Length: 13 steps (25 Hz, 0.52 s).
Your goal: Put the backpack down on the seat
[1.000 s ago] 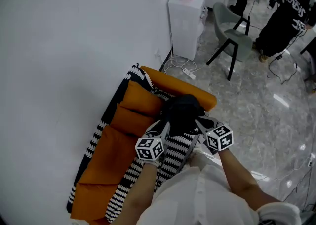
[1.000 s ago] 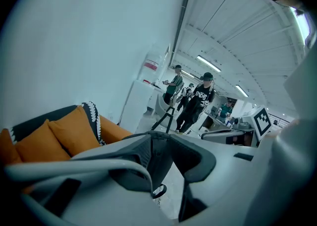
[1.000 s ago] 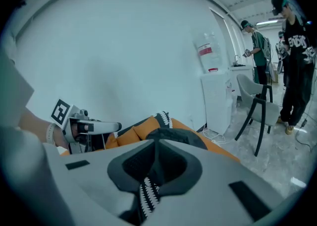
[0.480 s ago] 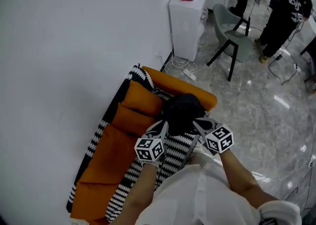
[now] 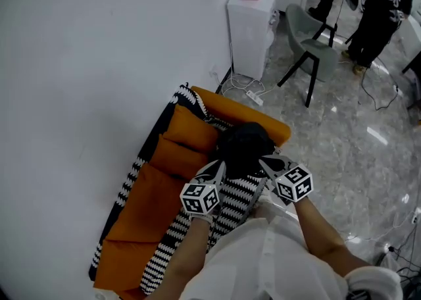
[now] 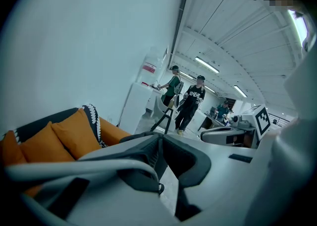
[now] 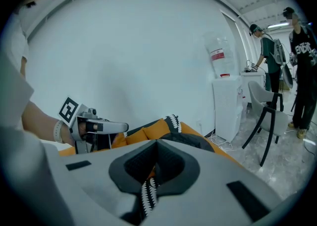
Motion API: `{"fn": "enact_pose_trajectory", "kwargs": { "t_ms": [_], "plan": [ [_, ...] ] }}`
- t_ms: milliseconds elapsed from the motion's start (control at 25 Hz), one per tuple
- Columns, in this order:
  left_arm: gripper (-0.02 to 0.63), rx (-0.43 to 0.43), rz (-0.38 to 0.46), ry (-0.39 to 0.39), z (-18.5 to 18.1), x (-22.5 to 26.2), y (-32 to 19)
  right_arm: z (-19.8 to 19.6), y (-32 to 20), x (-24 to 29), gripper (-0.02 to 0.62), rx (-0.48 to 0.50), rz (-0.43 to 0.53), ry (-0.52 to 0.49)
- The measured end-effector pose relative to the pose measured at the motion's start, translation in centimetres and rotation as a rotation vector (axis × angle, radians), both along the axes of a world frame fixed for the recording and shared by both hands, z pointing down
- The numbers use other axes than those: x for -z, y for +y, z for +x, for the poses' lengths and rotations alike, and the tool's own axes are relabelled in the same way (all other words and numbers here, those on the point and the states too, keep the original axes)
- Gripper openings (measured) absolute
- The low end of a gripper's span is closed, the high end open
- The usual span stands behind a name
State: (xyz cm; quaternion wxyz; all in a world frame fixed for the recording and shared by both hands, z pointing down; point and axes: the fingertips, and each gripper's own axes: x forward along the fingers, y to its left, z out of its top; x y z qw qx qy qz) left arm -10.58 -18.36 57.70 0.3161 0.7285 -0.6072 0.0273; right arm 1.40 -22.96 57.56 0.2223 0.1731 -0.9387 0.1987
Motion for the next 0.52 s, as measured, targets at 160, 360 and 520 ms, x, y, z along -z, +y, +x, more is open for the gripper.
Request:
{"fn": "enact_pose_trajectory", "kwargs": {
  "t_ms": [160,360,520],
  "plan": [
    [0.046,0.004,0.002,0.003,0.05,0.11,0.01,-0.2,0.16,0.3,0.017,0.007,0.004,-0.008],
    [0.046,0.012,-0.004,0.009,0.25,0.02,0.14,-0.14,0.22,0.31,0.017,0.003,-0.001,-0.015],
    [0.046,0.012,-0.008,0.015,0.39,-0.13,0.46,-0.15,0.39,0.25,0.017,0.003,-0.002,-0.015]
  ]
}}
